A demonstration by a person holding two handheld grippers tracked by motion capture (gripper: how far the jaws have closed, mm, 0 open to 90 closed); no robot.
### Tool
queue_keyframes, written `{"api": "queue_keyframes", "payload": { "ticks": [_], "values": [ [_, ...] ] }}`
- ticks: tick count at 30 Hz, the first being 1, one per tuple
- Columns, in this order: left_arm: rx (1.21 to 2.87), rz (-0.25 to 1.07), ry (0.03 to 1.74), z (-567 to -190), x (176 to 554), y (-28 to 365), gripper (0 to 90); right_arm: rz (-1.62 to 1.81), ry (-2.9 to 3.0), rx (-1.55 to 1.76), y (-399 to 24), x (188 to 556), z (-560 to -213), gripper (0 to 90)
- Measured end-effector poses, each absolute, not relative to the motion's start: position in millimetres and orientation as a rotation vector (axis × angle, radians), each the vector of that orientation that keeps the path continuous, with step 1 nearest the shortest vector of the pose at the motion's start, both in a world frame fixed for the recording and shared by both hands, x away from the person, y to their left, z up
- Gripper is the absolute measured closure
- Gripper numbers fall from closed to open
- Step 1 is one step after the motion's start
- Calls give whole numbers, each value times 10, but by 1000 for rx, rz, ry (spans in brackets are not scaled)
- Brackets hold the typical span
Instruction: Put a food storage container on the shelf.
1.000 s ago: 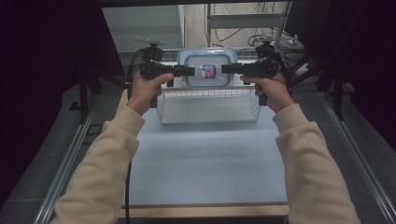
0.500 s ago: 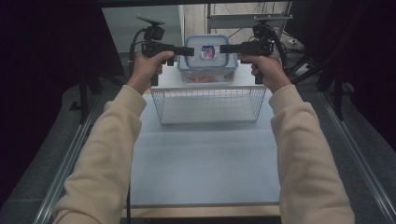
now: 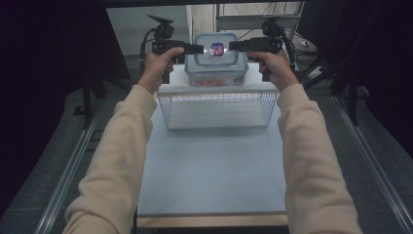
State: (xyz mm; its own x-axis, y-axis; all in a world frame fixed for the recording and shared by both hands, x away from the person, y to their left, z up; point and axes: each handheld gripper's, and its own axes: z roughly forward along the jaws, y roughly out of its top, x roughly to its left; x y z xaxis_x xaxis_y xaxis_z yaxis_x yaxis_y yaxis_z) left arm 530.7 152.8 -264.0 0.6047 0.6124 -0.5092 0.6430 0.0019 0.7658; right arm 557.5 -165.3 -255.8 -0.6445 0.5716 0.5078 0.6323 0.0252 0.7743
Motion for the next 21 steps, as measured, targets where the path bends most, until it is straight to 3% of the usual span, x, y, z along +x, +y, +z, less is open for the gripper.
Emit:
{"api": "queue_keyframes", "payload": {
  "ticks": [13,16,21],
  "values": [
    [1604,-84,1136,-2766,5451,1469,303,-1724,-2103,-1426,-1620,5656,-2682,417],
    [1599,-86,1132,-2784,5458,1468,311,-1721,-2103,-1437,-1636,5659,-2690,412],
    [1572,-48,1150,-2791,5445,1504,189,-1746,-2107,-1453,-1657,5619,-2693,390]
  ]
}}
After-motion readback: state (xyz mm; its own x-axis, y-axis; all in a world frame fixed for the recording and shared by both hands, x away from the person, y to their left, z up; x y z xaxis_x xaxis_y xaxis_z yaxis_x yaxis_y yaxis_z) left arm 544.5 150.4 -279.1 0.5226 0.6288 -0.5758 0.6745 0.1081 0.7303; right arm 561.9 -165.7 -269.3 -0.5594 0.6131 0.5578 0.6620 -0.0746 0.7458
